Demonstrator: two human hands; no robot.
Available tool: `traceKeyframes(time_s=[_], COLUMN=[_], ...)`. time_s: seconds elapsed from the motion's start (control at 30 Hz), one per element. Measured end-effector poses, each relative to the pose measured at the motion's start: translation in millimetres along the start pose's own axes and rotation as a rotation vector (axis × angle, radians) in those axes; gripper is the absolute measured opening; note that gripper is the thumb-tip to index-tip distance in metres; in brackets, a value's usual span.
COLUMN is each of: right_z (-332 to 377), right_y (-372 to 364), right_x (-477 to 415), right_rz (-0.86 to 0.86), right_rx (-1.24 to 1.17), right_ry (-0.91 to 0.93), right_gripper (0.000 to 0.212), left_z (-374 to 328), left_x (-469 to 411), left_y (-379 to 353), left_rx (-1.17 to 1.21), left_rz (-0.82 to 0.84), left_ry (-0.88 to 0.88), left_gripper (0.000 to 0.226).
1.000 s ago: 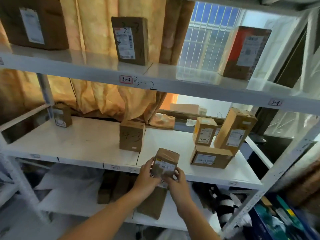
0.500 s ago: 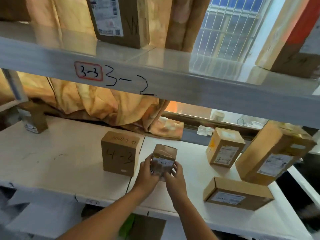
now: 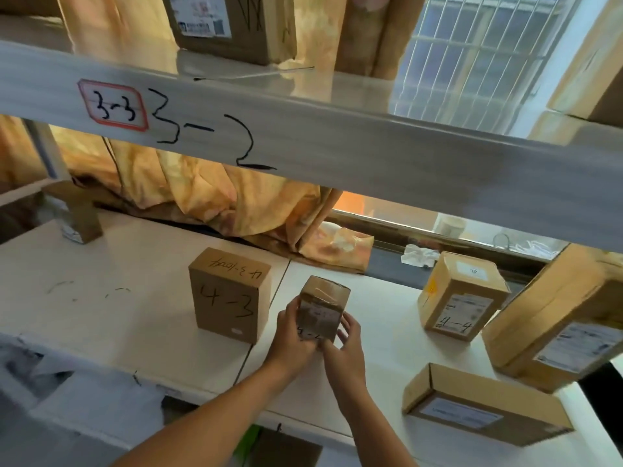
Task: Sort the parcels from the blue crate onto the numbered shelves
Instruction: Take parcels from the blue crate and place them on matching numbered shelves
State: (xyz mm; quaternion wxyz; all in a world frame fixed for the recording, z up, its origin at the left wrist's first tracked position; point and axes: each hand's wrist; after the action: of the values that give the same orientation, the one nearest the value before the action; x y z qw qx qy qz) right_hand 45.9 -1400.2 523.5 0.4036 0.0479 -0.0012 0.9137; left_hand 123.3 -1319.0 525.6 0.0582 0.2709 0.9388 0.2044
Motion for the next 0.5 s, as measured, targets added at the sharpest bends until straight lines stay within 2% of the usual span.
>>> traceKeyframes(time_s=[0.17, 0.33, 0.5], right_z=[8, 18, 30], right_y=[5, 9, 15], right_x=[5, 12, 33], right_rz=[0.061, 0.054, 0.018], right_rx=[0.049, 0.112, 0.125], right_ry=[-0.024, -0.083, -0.114], right_gripper=[0.061, 0.079, 0.082], left_z=[-3, -10, -16], left_x=[2, 5, 23], left_y=[4, 15, 28], left_rx=[-0.042, -0.069, -0.082], left_rz=[0.014, 0.053, 0.094], left_ry=[0.014, 0.060, 0.106], left_gripper=[0.076, 0.091, 0.082])
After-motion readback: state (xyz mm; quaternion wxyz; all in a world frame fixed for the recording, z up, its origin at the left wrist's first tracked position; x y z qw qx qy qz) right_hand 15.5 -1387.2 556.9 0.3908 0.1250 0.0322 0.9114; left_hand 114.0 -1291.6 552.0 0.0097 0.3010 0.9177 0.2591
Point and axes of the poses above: each hand's wrist, its own x-axis away from the middle knuckle, its own y-axis out of the back of the hand, z = x × y, and after that the axes turned 9 degrees about -x, right-handed
